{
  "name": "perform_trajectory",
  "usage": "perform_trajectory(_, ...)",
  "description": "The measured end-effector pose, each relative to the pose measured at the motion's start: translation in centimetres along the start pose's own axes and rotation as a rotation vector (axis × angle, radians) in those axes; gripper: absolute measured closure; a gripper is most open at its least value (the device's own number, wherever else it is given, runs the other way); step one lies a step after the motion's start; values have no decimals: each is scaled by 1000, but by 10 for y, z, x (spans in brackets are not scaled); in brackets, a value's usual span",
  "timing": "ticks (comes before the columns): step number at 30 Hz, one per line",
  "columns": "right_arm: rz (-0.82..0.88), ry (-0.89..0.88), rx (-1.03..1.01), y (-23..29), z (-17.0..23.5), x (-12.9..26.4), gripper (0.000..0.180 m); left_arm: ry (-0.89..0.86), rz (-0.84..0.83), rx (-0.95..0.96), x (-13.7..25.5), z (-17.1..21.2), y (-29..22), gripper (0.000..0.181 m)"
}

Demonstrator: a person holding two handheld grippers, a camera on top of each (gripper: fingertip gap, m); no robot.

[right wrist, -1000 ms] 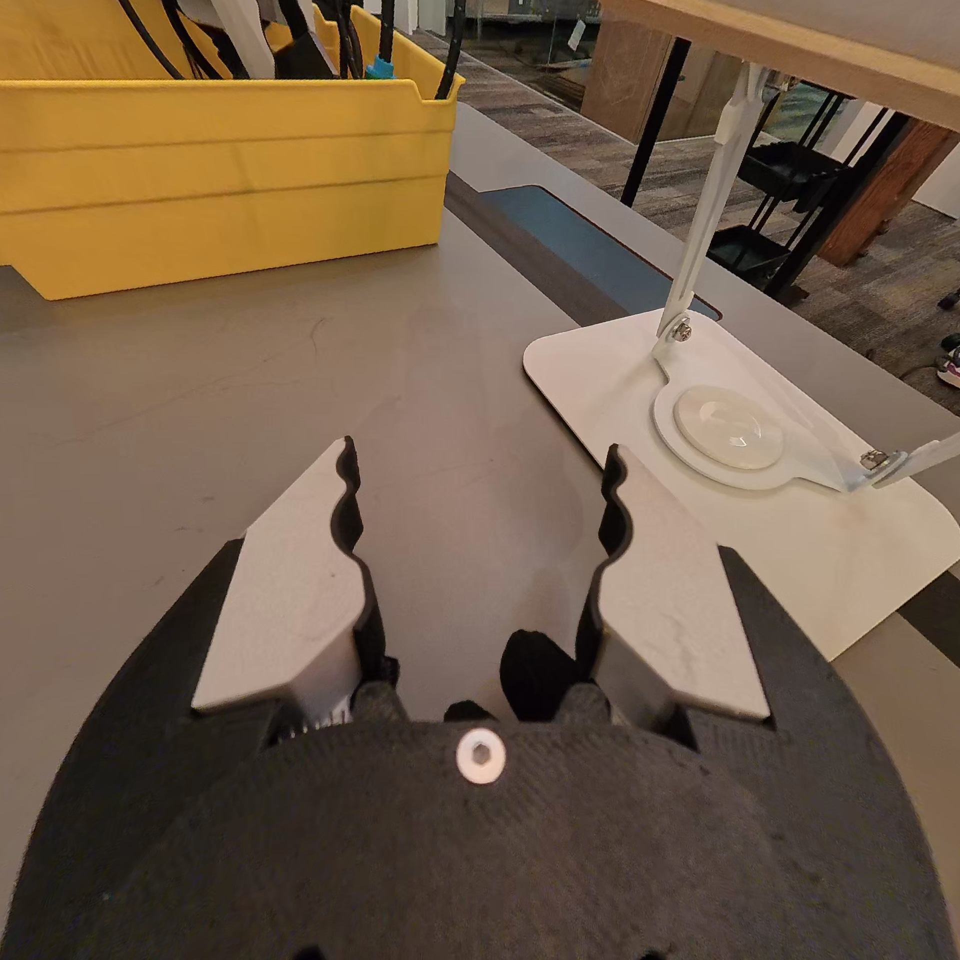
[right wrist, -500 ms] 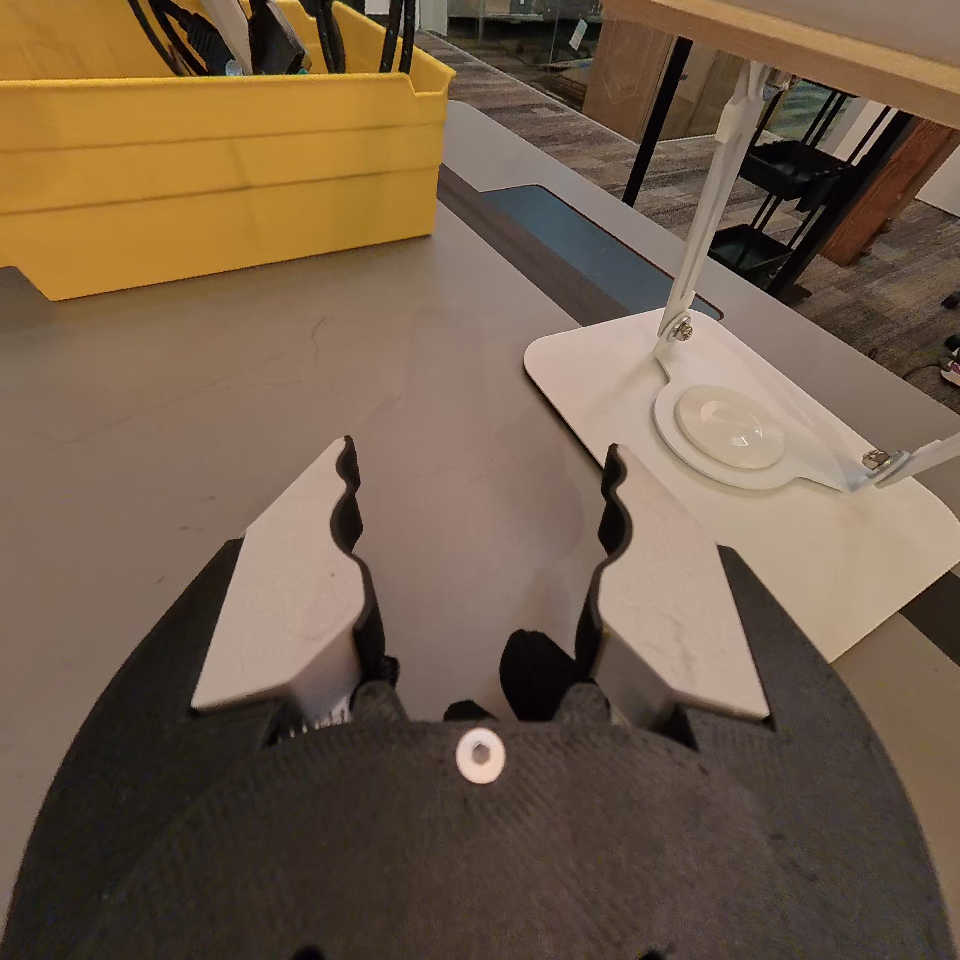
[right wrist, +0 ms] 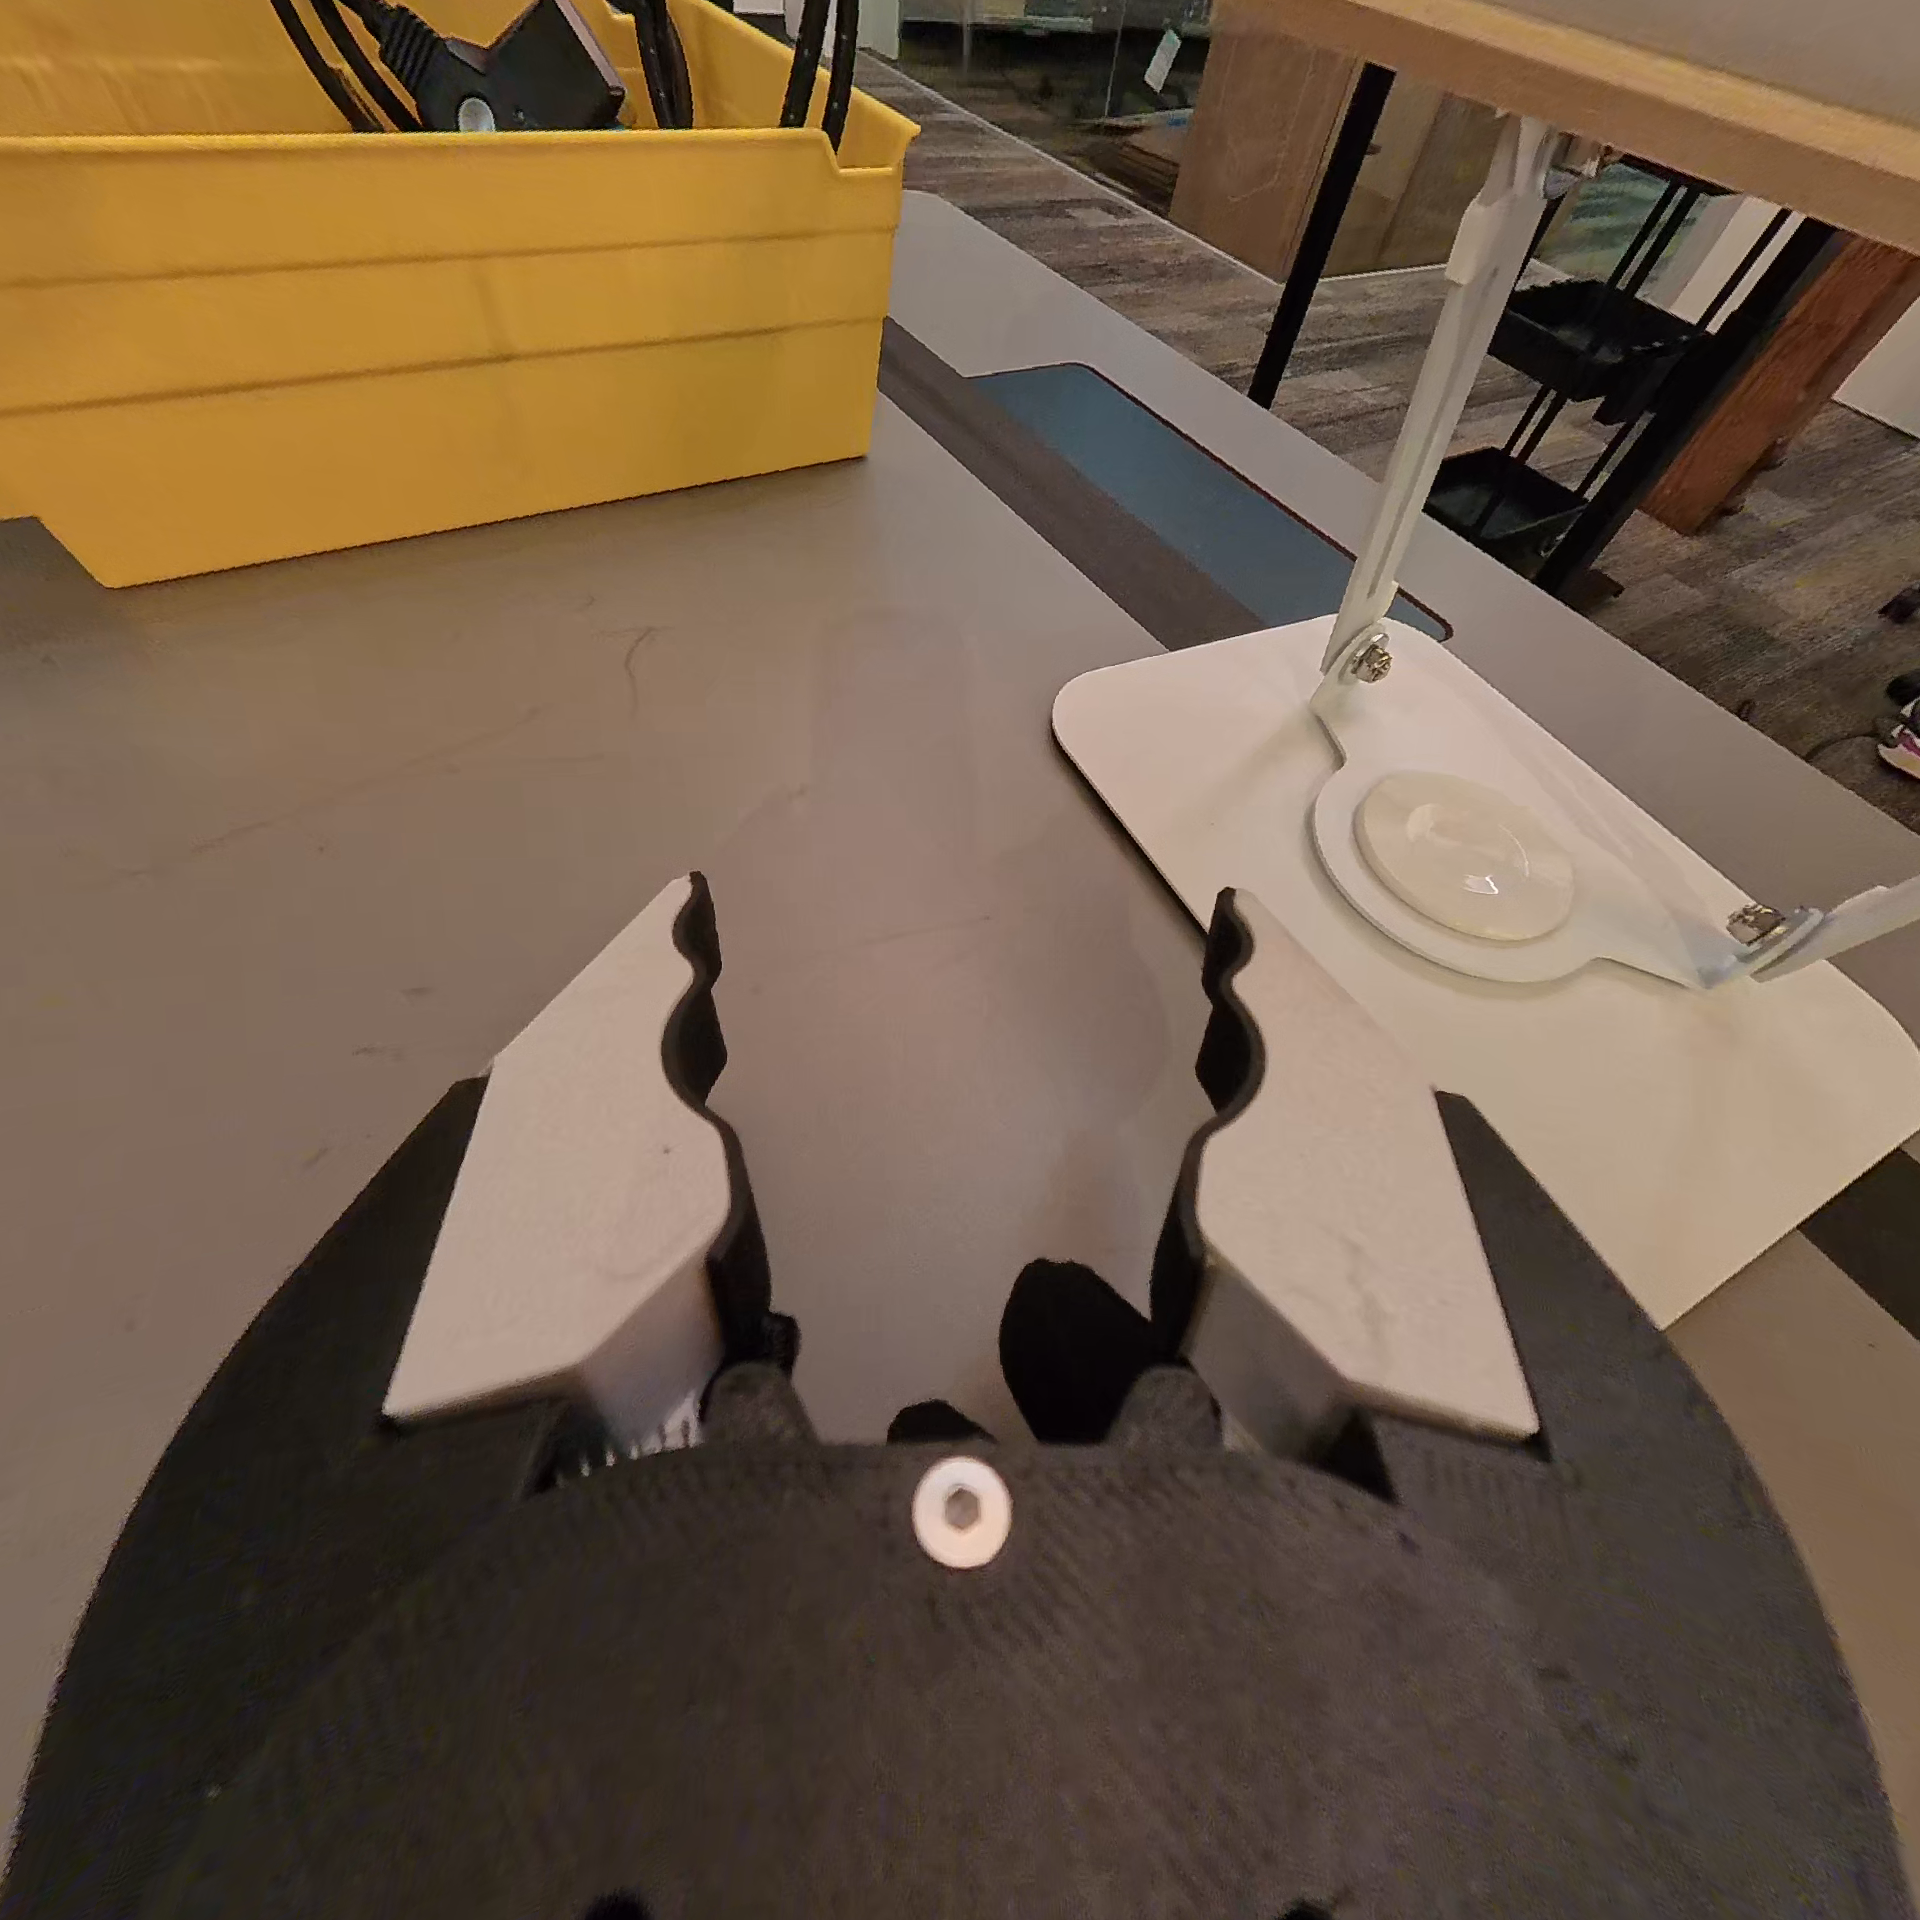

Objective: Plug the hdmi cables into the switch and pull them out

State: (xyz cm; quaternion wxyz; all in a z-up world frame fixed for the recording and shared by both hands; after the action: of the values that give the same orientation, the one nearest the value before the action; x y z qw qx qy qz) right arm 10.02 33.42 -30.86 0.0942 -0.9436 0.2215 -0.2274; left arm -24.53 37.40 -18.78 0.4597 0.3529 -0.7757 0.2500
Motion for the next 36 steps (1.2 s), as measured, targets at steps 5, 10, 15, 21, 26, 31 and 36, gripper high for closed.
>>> perform_trajectory(5, -2, -4, -3, 0, 0, 0, 87, -14, -15, 121, -47, -18, -2, 131)
perform_trajectory(10, -8, -7, -9, 0, 0, 0, 87, -111, -117, 201, -63, -31, 9, 170)
perform_trajectory(15, -12, -7, -8, 0, 0, 0, 88, -158, -98, 235, -49, -31, 12, 173)
perform_trajectory(21, -13, -2, 2, 1, 0, 0, 88, -271, -107, 232, -5, -36, 14, 174)
perform_trajectory(26, -13, 1, 5, 1, 0, -1, 88, -295, -124, 215, 23, -34, 18, 175)
perform_trajectory(31, -14, -1, 4, 1, 0, 0, 88, -376, -128, 230, 59, -36, 19, 175)
perform_trajectory(36, -15, -1, 2, 1, 0, 0, 88, -464, -158, 204, 106, -43, 8, 175)
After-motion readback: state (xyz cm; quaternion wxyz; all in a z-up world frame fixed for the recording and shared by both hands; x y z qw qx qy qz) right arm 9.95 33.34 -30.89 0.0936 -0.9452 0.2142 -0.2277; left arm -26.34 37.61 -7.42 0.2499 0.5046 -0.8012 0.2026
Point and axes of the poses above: each gripper's, where its closed fingertips meet, x back along the fingers, z out of its underside, y = z × x across the jaws, the point moved 7 cm from there along x, back along the fingers, and after that the axes turned 11 degrees about x, right-handed, at the moved point
